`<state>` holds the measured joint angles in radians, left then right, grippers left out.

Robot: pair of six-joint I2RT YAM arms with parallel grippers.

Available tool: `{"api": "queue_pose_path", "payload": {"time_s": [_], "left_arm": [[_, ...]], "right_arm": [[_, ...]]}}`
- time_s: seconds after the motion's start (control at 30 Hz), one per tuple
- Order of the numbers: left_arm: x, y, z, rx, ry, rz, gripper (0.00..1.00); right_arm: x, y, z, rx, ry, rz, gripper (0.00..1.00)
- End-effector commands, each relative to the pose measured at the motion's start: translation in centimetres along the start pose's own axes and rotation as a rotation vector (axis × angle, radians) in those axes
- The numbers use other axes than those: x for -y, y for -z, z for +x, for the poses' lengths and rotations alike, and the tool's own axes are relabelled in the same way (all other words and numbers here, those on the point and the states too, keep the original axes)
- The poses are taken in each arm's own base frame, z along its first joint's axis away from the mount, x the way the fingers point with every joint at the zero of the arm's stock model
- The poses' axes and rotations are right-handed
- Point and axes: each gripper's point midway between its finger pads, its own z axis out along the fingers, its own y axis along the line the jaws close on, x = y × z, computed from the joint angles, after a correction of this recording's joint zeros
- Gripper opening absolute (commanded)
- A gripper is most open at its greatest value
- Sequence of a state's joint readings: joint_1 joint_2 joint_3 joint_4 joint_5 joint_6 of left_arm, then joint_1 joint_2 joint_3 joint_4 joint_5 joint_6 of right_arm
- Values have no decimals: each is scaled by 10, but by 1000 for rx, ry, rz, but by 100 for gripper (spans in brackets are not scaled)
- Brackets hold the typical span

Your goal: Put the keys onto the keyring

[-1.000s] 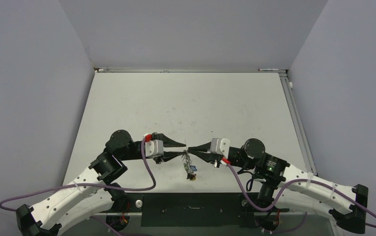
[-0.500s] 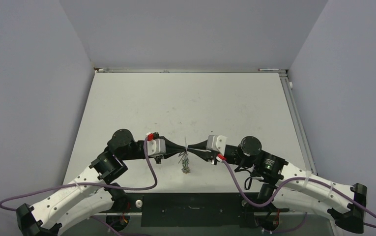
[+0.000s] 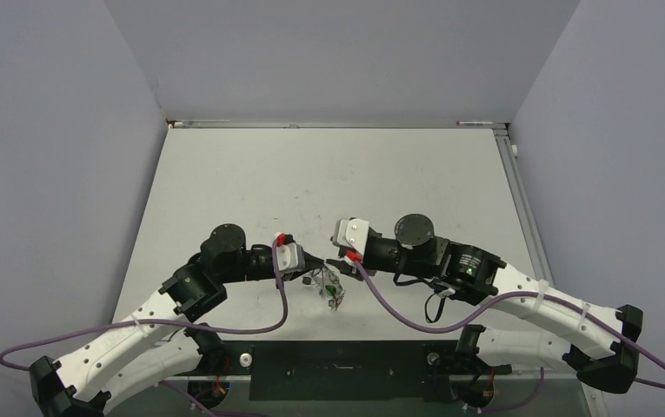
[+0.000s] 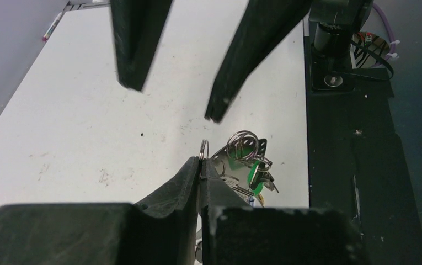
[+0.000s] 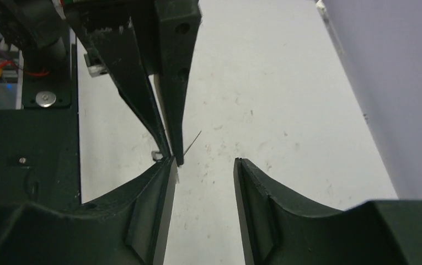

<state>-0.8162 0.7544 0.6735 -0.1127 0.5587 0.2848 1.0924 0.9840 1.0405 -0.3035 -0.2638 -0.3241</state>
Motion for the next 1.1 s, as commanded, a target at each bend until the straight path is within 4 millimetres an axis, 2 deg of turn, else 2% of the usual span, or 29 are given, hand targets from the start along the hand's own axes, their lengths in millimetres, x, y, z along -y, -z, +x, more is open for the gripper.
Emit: {"api": "queue_pose_path", "payload": {"time_s": [0.0,0.17,0.7,0.9,1.07], "left_arm": [[-13,4,-34,66,-67,-38,0],[-12,4,-34,67,-68,-36,0],[-8,3,-36,79,-63,-18,0],[-8,4,-37,85,-65,-15,0],[-5,5,-41,107,-72,-9,0]], "right_arm": [[-12,-3,29,-149,26,-43,41],[-20,-9,33,-152,34,-80,36],[-22,-30,47,-153,37,-81,28],[-21,-35,52,-162,35,-67,15],[-19,-40,60,-192,31,-54,11]]}}
